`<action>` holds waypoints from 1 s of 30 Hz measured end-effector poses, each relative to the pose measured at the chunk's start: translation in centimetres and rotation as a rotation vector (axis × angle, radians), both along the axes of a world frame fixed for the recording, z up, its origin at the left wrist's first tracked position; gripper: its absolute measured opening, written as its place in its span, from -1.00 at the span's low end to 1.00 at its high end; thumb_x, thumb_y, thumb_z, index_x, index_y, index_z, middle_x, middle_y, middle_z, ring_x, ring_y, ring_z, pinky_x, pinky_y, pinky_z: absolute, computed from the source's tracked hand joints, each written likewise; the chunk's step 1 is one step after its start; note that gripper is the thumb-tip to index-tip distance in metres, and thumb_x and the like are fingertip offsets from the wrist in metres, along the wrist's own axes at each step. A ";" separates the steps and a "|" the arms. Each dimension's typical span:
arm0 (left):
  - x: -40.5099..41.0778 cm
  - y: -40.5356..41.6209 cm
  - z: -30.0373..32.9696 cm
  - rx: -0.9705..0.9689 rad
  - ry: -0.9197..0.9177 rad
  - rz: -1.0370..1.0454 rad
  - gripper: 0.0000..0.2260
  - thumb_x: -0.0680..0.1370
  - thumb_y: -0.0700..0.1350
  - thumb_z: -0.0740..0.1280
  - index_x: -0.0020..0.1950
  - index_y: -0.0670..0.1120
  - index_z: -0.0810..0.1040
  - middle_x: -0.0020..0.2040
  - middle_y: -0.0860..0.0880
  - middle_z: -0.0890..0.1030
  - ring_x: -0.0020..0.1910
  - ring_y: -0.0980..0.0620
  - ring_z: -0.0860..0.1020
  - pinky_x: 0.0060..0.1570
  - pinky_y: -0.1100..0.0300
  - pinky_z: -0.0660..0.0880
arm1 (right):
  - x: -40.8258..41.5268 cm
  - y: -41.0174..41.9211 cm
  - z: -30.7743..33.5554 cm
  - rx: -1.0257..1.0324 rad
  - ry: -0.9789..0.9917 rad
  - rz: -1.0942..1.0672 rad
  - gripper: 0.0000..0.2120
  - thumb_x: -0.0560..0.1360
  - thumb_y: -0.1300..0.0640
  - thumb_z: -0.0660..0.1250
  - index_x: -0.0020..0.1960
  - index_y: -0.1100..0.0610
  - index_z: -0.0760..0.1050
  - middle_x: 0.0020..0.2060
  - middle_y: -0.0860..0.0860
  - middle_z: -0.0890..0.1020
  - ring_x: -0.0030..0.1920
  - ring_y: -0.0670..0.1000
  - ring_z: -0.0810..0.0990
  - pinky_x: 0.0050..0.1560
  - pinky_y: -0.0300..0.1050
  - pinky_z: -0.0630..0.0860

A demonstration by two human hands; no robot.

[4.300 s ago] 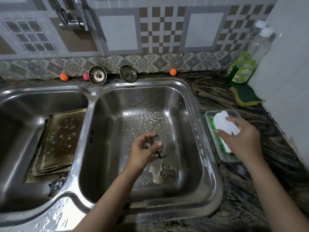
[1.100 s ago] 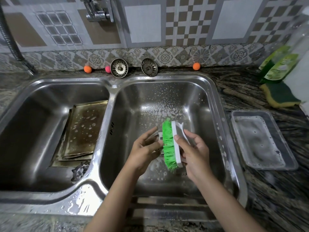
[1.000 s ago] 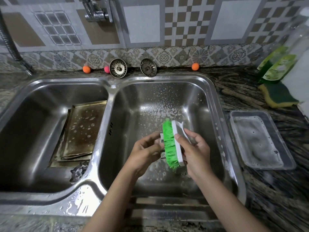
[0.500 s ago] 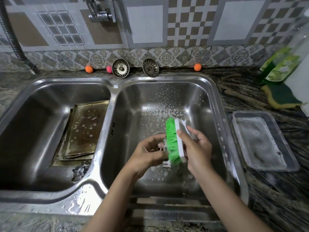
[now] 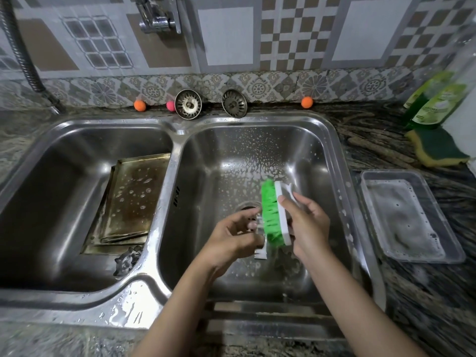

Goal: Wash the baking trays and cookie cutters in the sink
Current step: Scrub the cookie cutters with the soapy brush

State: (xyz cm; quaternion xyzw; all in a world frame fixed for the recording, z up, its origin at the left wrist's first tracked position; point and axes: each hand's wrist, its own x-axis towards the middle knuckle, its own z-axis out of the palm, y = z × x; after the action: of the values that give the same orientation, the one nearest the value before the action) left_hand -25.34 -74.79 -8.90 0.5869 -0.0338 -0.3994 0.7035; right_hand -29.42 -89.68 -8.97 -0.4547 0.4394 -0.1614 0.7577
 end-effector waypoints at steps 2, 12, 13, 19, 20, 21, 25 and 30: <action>-0.5 0.3 -0.3 -0.007 0.052 0.009 -0.47 0.29 -0.34 0.41 0.23 -0.05 0.57 -0.05 -0.11 0.44 -0.27 0.04 0.51 -0.23 0.13 0.39 | 0.9 -0.6 -0.5 0.001 0.012 -0.045 -0.69 0.28 0.17 0.58 -0.02 0.03 0.60 0.02 0.16 0.67 -0.03 0.14 0.68 -0.05 0.10 0.64; 3.7 10.3 2.3 -0.127 0.040 0.403 -0.17 -0.01 -0.07 0.68 0.25 -0.05 0.55 -0.05 -0.07 0.63 -0.18 0.05 0.62 -0.06 0.09 0.58 | -0.4 0.4 -1.5 0.010 0.022 0.005 -0.66 0.33 0.22 0.54 0.08 0.11 0.59 0.02 0.17 0.66 -0.09 0.10 0.65 -0.25 -0.12 0.60; 4.1 12.1 3.0 -0.082 0.003 0.447 -0.18 0.01 -0.09 0.67 0.26 -0.05 0.54 -0.06 -0.07 0.64 -0.19 0.05 0.64 -0.12 0.12 0.61 | -0.6 0.5 -1.6 0.016 0.030 0.019 -0.64 0.34 0.22 0.53 0.11 0.13 0.58 0.01 0.17 0.66 -0.08 0.12 0.66 -0.22 -0.08 0.62; 6.9 19.7 2.3 0.708 -0.115 0.445 -0.55 0.35 -0.37 0.49 0.18 -0.15 0.49 -0.08 -0.17 0.60 -0.33 -0.07 0.61 -0.47 0.24 0.56 | -0.9 1.4 -2.8 -0.005 0.026 0.130 -0.58 0.35 0.20 0.52 0.20 0.15 0.56 -0.02 0.18 0.67 -0.14 0.11 0.67 -0.32 -0.14 0.59; 7.6 20.3 1.2 0.863 -0.126 0.373 -0.60 0.35 -0.33 0.51 0.13 -0.15 0.49 -0.12 -0.16 0.60 -0.34 -0.05 0.58 -0.51 0.26 0.52 | -0.9 1.7 -2.9 -0.006 0.026 0.145 -0.58 0.35 0.20 0.52 0.20 0.15 0.57 -0.01 0.18 0.67 -0.10 0.14 0.67 -0.26 -0.09 0.60; 8.1 20.7 0.3 0.988 -0.137 0.290 -0.63 0.34 -0.28 0.53 0.08 -0.13 0.50 -0.14 -0.14 0.60 -0.34 -0.03 0.57 -0.52 0.24 0.49 | -0.9 2.1 -3.0 -0.009 0.029 0.156 -0.58 0.35 0.21 0.52 0.20 0.14 0.57 -0.02 0.18 0.68 -0.08 0.16 0.67 -0.20 -0.04 0.62; 9.6 21.0 -2.5 1.187 -0.128 0.095 -0.70 0.31 -0.24 0.55 -0.04 -0.19 0.54 -0.21 -0.14 0.61 -0.35 -0.03 0.59 -0.50 0.19 0.47 | -1.2 2.9 -2.6 -0.048 0.020 0.208 -0.59 0.36 0.20 0.52 0.20 0.12 0.56 -0.12 0.16 0.70 -0.15 0.18 0.63 -0.11 0.08 0.58; 9.4 20.4 -1.8 1.273 -0.152 0.067 -0.80 0.38 -0.15 0.51 -0.14 -0.17 0.52 -0.19 -0.14 0.60 -0.34 -0.01 0.51 -0.44 0.23 0.43 | -1.9 2.1 -2.3 -0.056 0.010 0.190 -0.60 0.36 0.19 0.52 0.18 0.12 0.57 -0.08 0.16 0.69 -0.18 0.12 0.68 -0.25 -0.04 0.61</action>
State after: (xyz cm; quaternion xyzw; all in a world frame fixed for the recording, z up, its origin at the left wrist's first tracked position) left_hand -15.98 -54.39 -10.73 0.9172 0.1785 -0.2762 0.2250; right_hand -31.28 -87.60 -11.32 -0.5159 0.3934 -0.0987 0.7545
